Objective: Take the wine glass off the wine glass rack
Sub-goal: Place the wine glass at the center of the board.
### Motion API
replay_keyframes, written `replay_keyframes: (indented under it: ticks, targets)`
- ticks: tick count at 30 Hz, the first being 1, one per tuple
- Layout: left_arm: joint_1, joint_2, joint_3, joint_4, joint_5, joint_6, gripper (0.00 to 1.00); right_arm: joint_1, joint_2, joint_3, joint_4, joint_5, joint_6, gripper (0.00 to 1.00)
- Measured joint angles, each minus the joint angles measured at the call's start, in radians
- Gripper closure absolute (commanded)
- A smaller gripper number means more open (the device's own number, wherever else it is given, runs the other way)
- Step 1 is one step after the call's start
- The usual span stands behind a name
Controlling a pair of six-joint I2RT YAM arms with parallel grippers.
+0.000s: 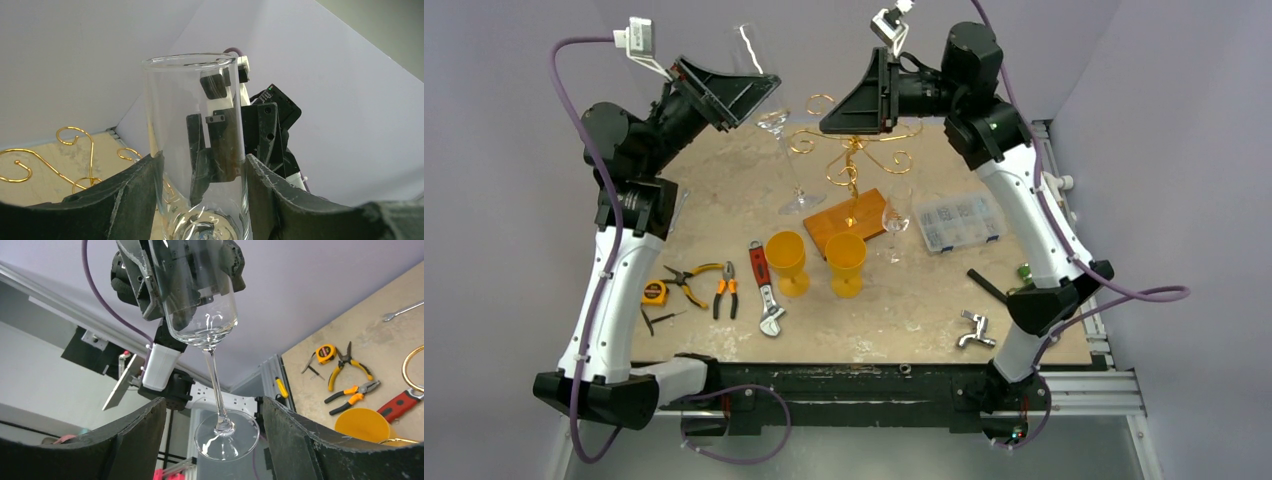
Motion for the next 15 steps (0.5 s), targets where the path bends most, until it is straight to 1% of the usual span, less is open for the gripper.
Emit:
replay_keyframes:
  ticks: [6, 15]
  targets:
    - [-0.016, -0.008, -0.015, 0.043, 0.045, 0.041, 1.0, 0.005, -0.056, 0.002, -0.076, 0.073, -0.11, 0.3]
    - [-0.072, -0.029, -0.021, 0.06, 0.085, 0.135, 1.0, 0.006, -0.127, 0.0, -0.103, 0.15, -0.219, 0.29]
